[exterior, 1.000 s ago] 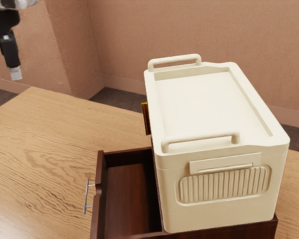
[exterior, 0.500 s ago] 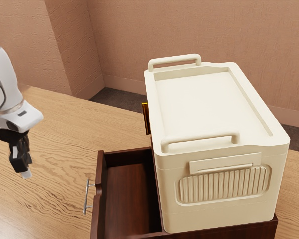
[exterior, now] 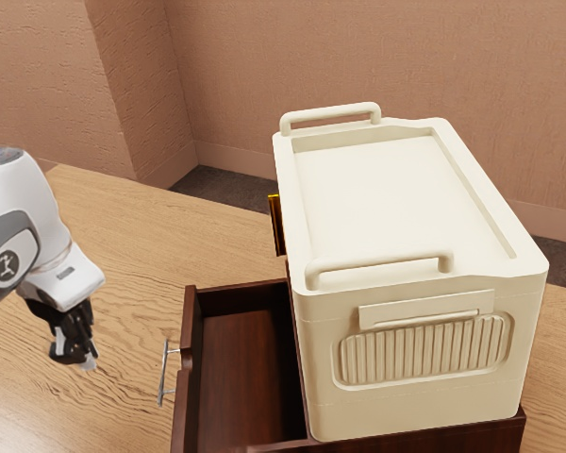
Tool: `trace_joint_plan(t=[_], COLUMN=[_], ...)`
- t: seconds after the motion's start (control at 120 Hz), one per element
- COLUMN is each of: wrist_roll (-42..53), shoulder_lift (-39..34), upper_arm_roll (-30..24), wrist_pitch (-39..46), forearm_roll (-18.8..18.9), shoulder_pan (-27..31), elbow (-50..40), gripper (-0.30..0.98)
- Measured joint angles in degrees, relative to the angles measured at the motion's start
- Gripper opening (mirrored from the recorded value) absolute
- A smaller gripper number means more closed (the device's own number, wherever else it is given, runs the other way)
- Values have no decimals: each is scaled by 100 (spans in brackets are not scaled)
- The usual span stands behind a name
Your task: Push the drawer handle with one arm to close the drawer
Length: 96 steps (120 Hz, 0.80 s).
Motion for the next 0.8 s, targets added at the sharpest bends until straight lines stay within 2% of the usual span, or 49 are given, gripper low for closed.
trace_joint_plan(t=[0.375,0.542,0.8], wrist_roll=[363,507,687], shoulder_lift=[341,561,629], upper_arm_roll=[-1053,-1497,-1861], wrist_pitch=[404,511,575], forearm_roll=[-905,-1219,-1560], shoulder_pan=[426,867,935], elbow=[12,192,357], gripper=[-9,-9,-10])
